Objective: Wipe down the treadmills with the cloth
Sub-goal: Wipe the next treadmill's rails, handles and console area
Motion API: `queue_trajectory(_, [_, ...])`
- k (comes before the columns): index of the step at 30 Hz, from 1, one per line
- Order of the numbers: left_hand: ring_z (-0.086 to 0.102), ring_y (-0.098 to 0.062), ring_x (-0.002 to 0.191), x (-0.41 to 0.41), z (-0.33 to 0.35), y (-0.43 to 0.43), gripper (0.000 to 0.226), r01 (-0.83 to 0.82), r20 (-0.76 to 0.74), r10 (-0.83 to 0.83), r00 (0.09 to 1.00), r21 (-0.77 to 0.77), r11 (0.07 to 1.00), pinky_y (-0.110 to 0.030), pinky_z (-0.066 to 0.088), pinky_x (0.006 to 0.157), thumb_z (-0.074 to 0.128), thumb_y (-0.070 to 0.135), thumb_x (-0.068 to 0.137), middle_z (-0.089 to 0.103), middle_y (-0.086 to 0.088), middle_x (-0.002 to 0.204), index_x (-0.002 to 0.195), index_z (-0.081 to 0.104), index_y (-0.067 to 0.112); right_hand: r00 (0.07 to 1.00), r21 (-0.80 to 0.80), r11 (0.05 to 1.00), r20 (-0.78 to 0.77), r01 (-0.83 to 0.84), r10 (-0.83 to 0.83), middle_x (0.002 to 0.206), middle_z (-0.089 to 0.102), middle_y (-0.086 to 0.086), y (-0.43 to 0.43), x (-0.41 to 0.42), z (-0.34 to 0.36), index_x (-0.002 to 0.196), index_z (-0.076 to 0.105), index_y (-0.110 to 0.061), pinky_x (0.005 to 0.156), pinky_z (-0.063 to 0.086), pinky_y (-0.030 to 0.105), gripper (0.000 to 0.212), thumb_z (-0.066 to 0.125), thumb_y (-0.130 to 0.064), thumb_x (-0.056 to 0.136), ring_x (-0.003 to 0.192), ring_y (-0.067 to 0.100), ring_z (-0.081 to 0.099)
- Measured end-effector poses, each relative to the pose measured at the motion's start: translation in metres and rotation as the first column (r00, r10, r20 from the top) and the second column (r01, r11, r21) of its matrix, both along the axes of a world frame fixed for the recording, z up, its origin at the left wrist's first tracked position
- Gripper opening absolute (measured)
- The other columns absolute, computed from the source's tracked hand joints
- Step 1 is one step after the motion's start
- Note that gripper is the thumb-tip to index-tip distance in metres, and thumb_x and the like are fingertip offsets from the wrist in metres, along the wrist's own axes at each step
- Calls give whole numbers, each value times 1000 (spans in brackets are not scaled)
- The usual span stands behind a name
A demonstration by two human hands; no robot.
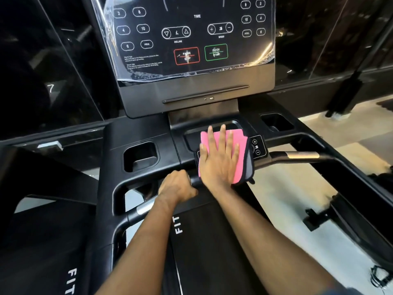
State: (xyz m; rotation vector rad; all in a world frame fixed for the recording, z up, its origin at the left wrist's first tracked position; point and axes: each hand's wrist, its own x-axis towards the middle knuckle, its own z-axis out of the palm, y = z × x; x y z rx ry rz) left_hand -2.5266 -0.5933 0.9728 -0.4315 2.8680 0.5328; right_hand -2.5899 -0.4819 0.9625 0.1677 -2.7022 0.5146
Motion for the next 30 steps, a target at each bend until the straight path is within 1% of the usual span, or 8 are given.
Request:
queue_trajectory(3, [67,-31,90,0,-3,-2,21,10,-3,-10,1000,11,1000,-31,50,68,70,32,72,70,-9,91,74,57,16,998,22,998,5,-57,57,172,2,4,21,33,-22,163,12,-32,126,10,50,63,24,-51,104,158,26,3])
queue_trajectory(6, [67,-32,90,-2,-3,-3,15,24,-5,-24,1000,3,1000,-31,52,70,66,27,71,69,-10,91,71,55,17,998,41,998,43,-51,49,172,0,4,36,16,-19,163,10,-32,125,8,50,64,22,-51,104,158,26,2])
queue_trajectory(11, [61,-33,81,-2,-2,-4,27,47,11,-47,999,-2,999,-31,46,67,69,32,70,64,-10,83,63,47,18,976,-97,982,157,165,-148,171,-2,9,54,-60,14,163,12,-27,126,3,52,62,20,-50,107,157,26,-6])
queue_trajectory(15, [59,-31,78,-3,-3,-3,26,37,4,-37,999,2,999,-31,45,65,69,31,70,65,-9,83,65,49,15,952,-191,939,168,285,-255,169,-4,19,28,-34,3,164,9,-20,126,4,53,66,19,-51,106,157,32,-4])
queue_trajectory(17, [62,-32,81,-3,-2,-2,25,37,3,-37,999,-5,999,-32,45,65,69,30,71,68,-10,87,65,49,15,973,-139,965,94,222,-210,167,-1,25,10,10,-15,164,5,-18,126,3,51,68,17,-51,105,157,36,-2])
queue_trajectory(21, [61,-33,80,1,3,-1,16,43,11,-43,999,4,999,-34,51,69,64,21,69,58,-4,72,64,50,14,996,-37,998,75,46,-43,168,-3,24,32,22,-25,164,2,-17,127,5,50,70,17,-49,104,157,35,-4])
queue_trajectory(25, [60,-33,79,1,5,-1,19,53,18,-53,998,2,999,-35,54,72,66,28,70,68,-13,89,68,50,17,983,-91,982,100,165,-155,168,-2,23,70,-40,-10,164,4,-19,126,7,51,68,14,-47,103,157,35,-1])
queue_trajectory(30, [61,-31,85,0,3,-1,28,50,19,-50,999,-11,999,-32,47,71,72,37,72,56,-3,81,76,52,16,941,-264,912,212,314,-263,168,-2,23,80,-67,1,164,5,-17,125,12,53,67,21,-48,107,156,37,0])
